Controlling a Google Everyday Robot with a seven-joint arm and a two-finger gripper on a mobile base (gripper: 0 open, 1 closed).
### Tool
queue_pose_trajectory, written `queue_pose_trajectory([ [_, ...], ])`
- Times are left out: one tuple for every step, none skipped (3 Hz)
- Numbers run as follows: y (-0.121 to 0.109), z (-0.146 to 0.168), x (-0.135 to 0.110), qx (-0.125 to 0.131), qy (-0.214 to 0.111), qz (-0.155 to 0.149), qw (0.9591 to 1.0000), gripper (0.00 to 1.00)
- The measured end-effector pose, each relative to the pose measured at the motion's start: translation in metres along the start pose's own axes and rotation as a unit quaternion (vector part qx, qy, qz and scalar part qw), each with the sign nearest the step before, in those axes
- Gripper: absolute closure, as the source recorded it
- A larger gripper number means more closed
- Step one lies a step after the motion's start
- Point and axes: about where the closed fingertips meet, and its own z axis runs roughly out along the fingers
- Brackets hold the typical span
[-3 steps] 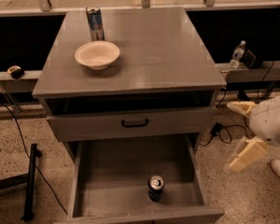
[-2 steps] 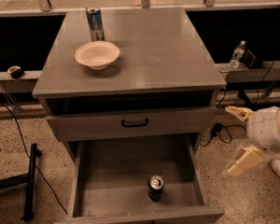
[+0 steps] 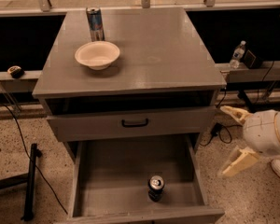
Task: Pick pepsi can from middle drawer and place on counter
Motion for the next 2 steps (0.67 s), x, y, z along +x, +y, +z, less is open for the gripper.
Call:
queue_pose_trajectory([
  [0.02,0.055,-0.015,0.0,-0.11,-0.001,0.994,0.0],
  [0.047,0.125,-0.03,-0.021,-0.167,-0.038,0.985,0.0],
])
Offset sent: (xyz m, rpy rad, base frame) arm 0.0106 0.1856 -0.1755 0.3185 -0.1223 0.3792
